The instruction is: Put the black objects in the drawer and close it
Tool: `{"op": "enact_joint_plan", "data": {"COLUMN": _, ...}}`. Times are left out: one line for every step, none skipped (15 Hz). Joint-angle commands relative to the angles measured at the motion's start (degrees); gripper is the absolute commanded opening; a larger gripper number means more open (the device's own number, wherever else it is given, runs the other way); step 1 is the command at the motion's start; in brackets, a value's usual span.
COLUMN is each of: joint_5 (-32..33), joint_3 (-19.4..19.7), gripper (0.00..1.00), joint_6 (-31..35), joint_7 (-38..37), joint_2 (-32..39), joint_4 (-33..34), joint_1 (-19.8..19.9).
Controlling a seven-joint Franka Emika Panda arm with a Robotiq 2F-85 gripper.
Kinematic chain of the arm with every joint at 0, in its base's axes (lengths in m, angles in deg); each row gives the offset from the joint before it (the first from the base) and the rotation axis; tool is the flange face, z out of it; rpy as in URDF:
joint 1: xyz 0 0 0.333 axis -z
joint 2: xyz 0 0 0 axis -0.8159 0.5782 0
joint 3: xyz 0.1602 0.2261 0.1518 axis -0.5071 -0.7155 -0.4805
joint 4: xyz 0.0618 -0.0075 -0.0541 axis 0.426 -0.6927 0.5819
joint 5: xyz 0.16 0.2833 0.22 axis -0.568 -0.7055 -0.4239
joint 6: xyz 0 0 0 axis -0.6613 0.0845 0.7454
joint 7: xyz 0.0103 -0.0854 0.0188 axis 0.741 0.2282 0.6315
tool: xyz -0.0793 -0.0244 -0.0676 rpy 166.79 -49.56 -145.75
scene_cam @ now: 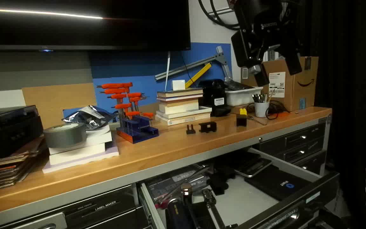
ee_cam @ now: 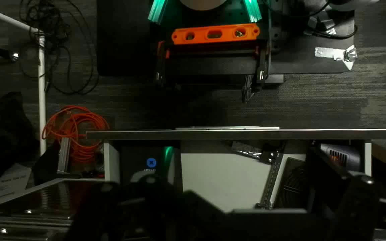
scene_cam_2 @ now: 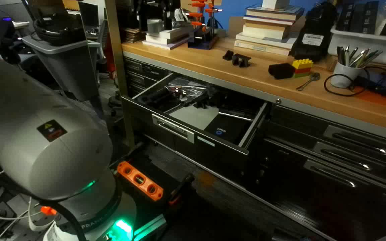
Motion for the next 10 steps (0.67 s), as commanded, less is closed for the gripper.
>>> {"op": "enact_joint_plan", "data": {"joint_5": 0.4, "joint_3": 1.1, "gripper": 1.00, "joint_6": -0.1, "joint_7": -0.5, "joint_2": 0.2, "joint_4": 0.3, "joint_1": -1.3}}
{"op": "enact_joint_plan", "data": {"joint_5": 0.4, "joint_3": 1.0, "gripper": 1.00, "joint_6": -0.1, "joint_7": -0.5, "joint_2": 0.1, "joint_4": 0.6, "joint_1": -1.3}}
{"op": "enact_joint_plan", "data": {"joint_5": 0.4, "joint_3": 1.0, "gripper": 1.00, "joint_6": -0.1, "joint_7": -0.5, "joint_2": 0.0, "joint_4": 0.6, "joint_1": -1.3}}
{"op": "enact_joint_plan", "data": {"joint_5": 0.4, "joint_3": 1.0, "gripper": 1.00, "joint_6": -0.1, "joint_7": -0.5, "joint_2": 0.0, "joint_4": 0.6, "joint_1": -1.3}}
{"op": "enact_joint_plan", "data": {"joint_5": 0.4, "joint_3": 1.0, "gripper": 1.00, "joint_6": -0.1, "joint_7": -0.5, "joint_2": 0.0, "joint_4": 0.6, "joint_1": -1.3}}
{"op": "enact_joint_plan", "data": {"joint_5": 0.4, "joint_3": 1.0, "gripper": 1.00, "joint_6": -0.1, "joint_7": -0.5, "joint_2": 0.0, "joint_4": 0.6, "joint_1": -1.3}}
{"op": "enact_joint_plan", "data": {"joint_5": 0.8, "joint_3": 1.3, "gripper": 1.00, "joint_6": 1.5, "joint_7": 0.1, "joint_2": -0.5, "joint_4": -0.3, "joint_1": -1.4}}
{"op": "enact_joint_plan", "data": {"joint_5": 1.3, "joint_3": 1.6, "gripper": 1.00, "joint_6": 4.5, "joint_7": 0.1, "joint_2": -1.2, "joint_4": -1.9, "joint_1": -1.2}}
{"op": "enact_joint_plan", "data": {"joint_5": 1.9, "joint_3": 2.0, "gripper": 1.00, "joint_6": 7.2, "joint_7": 0.6, "joint_2": -1.5, "joint_4": -3.0, "joint_1": -1.2}}
{"op": "enact_joint_plan", "data": {"joint_5": 2.3, "joint_3": 2.5, "gripper": 1.00, "joint_6": 11.1, "joint_7": -0.5, "joint_2": -1.4, "joint_4": -4.3, "joint_1": -0.5}}
